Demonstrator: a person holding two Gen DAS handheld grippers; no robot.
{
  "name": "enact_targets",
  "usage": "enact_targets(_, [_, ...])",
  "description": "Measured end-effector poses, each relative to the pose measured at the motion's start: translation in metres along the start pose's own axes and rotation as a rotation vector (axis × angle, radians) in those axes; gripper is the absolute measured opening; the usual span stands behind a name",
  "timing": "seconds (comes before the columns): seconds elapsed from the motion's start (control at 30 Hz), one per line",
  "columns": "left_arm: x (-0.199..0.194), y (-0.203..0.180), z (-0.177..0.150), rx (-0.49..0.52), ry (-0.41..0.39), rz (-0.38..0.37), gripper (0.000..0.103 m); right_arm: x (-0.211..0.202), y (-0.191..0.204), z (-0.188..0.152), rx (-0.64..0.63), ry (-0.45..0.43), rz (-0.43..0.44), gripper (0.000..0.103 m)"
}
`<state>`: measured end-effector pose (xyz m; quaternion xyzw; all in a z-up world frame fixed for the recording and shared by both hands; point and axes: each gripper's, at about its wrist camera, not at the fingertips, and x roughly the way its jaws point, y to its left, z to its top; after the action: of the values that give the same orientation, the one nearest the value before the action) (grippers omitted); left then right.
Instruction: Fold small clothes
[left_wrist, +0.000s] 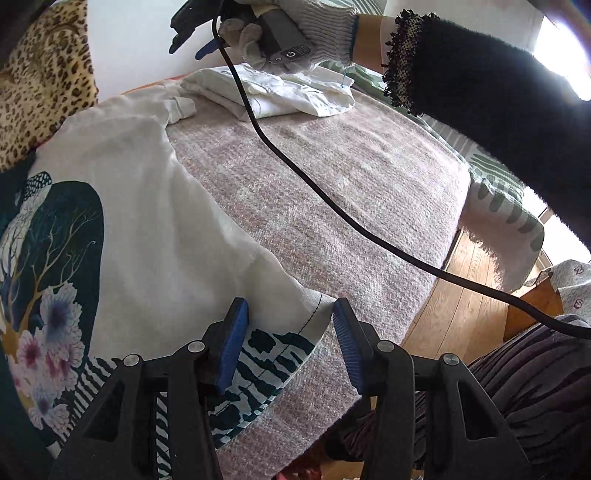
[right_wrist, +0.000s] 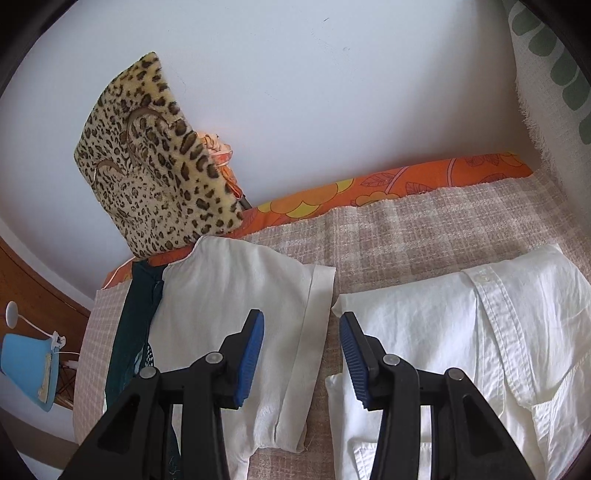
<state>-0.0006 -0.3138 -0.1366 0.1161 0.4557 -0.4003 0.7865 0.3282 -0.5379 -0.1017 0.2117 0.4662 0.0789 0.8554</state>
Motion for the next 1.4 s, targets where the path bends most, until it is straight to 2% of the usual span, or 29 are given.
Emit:
enact_targets(0.07, [0.0,0.001,0.0,0.01,-0.013,0.015,0.027,0.014,-0.002,0.005,0.001,0.008,0.003,0.045])
enact_targets(0.13, [0.0,0.004,0.0,0.017,-0.022,0.028,0.017,0.03,-0.004,0.01,-0.001,0.021,-0.008,0.045])
enact_targets(0.27, [0.001,0.011,0.001,-0.022,-0.035,0.001,0.008,0.06,-0.009,0.019,0.016,0.05,-0.045,0.045])
enact_targets(0.43, [0.002,0.015,0.001,-0.067,-0.052,-0.035,0.006,0.094,-0.01,0.024,-0.01,0.122,-0.139,0.045])
enact_targets(0.57, [0.002,0.02,0.001,-0.123,-0.062,-0.072,0.005,0.103,-0.001,0.022,-0.059,0.132,-0.176,0.046])
enact_targets(0.63, [0.0,0.025,0.0,-0.16,-0.073,-0.104,0.005,0.106,0.004,0.022,-0.084,0.136,-0.169,0.041])
enact_targets(0.77, [-0.005,0.032,-0.003,-0.22,-0.092,-0.157,0.005,0.107,0.013,0.02,-0.106,0.131,-0.191,0.006])
enact_targets(0.8, [-0.006,0.033,-0.004,-0.229,-0.095,-0.158,0.005,0.105,0.014,0.02,-0.103,0.125,-0.195,0.003])
enact_targets(0.97, [-0.016,0.046,-0.011,-0.281,-0.123,-0.157,0.004,0.087,0.029,0.031,-0.085,0.073,-0.204,0.0])
enact_targets(1.17, [-0.029,0.064,-0.024,-0.329,-0.154,-0.143,0.004,0.066,0.065,0.045,-0.109,0.025,-0.205,0.0])
enact_targets(1.4, [-0.044,0.082,-0.041,-0.382,-0.179,-0.136,0.004,0.07,0.118,0.052,-0.163,0.027,-0.222,0.0])
